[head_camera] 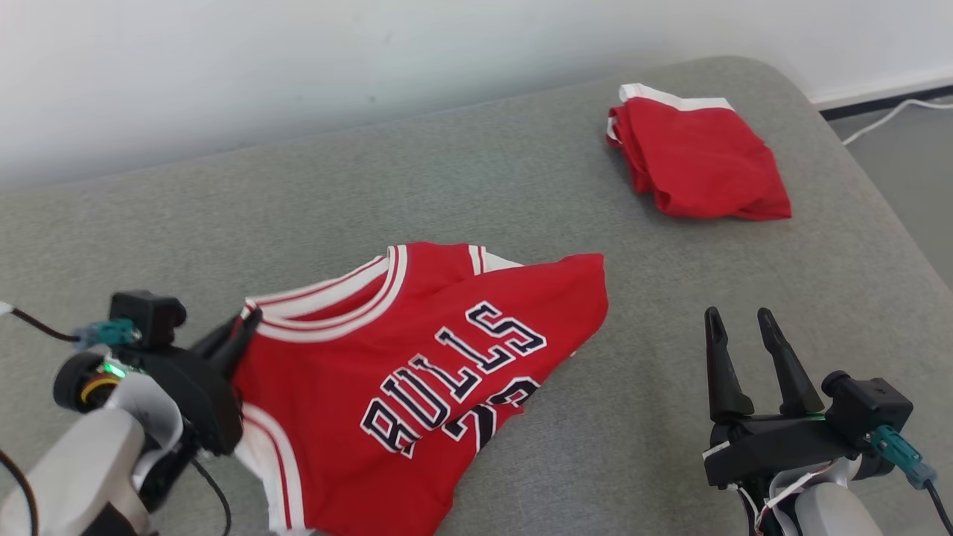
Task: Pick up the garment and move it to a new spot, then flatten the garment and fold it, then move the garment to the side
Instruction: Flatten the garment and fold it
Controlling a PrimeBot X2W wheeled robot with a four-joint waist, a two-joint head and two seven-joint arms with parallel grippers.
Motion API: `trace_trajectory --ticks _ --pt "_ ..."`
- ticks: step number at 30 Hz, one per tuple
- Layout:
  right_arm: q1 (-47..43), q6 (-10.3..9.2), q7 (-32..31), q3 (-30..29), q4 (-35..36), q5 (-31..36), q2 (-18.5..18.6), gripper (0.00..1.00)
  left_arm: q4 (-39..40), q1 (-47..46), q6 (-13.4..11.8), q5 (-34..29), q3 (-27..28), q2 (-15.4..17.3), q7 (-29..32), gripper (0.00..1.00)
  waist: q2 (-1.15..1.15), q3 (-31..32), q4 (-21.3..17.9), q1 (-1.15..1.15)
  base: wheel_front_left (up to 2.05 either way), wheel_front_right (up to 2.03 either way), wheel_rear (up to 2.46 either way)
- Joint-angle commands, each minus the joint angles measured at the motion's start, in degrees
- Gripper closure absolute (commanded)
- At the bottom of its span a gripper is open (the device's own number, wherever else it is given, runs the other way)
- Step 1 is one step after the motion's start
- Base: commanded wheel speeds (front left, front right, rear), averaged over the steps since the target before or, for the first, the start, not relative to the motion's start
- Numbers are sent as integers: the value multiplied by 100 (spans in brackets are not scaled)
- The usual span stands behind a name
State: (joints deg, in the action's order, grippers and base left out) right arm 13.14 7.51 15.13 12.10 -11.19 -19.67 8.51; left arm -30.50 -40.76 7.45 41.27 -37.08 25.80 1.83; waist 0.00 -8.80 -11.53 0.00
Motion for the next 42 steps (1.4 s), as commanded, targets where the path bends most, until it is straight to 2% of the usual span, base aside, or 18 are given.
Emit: trace_trajectory --ticks 1,6,10,18,28,42 --pt "-76 -4 11 -15 9 16 20 0 20 -141 -2 27 2 104 -172 100 0 78 174 0 0 0 0" --pt "-140 -4 11 -65 -1 51 24 0 164 -287 -47 -134 -7 174 -410 100 0 234 529 0 0 0 0" --pt "-225 -4 11 -72 -23 74 3 0 500 -291 -181 -212 33 262 -481 100 0 365 831 0 0 0 0" --pt "-325 -4 11 -116 -65 119 -40 0 1288 -147 -420 -227 130 550 -344 100 0 591 1199 0 0 0 0" --pt "-410 -4 11 -135 -126 135 -86 0 2252 182 -924 -258 265 954 -61 100 0 689 1314 0 0 0 0" --pt "-428 -4 11 -200 -184 170 -81 0 2783 586 -1430 -358 496 1524 6 100 0 657 1327 0 0 0 0"
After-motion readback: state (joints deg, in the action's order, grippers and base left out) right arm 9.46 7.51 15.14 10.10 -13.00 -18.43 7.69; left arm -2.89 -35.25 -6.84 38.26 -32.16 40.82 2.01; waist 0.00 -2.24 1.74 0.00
